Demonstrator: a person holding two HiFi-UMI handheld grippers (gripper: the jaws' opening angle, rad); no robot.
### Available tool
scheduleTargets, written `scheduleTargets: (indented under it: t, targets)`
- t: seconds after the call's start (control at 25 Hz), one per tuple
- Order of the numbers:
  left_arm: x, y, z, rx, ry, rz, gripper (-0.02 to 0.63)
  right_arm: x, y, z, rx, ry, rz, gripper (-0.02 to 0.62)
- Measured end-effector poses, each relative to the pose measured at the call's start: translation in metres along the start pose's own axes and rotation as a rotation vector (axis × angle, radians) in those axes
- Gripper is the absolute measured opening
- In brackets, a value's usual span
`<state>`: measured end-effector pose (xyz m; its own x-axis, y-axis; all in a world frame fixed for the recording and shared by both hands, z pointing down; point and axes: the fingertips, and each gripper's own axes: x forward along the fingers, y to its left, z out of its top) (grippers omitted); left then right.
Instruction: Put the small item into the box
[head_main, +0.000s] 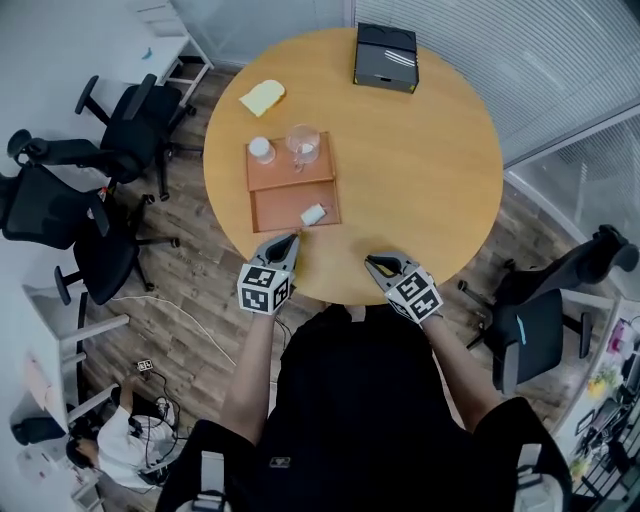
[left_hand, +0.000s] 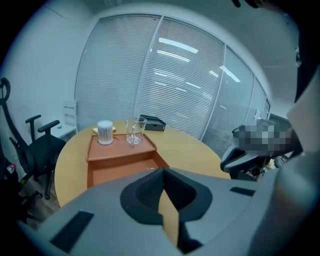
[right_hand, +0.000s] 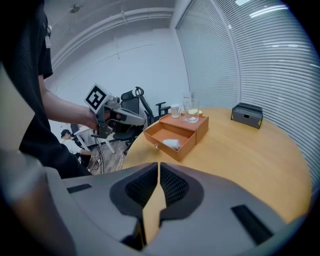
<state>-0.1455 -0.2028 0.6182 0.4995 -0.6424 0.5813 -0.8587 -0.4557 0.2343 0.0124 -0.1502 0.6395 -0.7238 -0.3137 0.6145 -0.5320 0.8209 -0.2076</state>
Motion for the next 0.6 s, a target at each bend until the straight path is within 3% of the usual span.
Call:
scheduleTargets:
  t: [0.24,0.6]
  targets:
    - [-0.021,-0.019,-0.028,-0.003,0.001,-0.094,0.006,0.003,0.011,0.013,-0.020,-0.023,-0.025,0.012]
    - [-0.049,-0.027,-0.046,-0.019,-0.022,-0.146,0.006,0.004,0.034,0.017,-0.040,-0.025,-0.046,0.012]
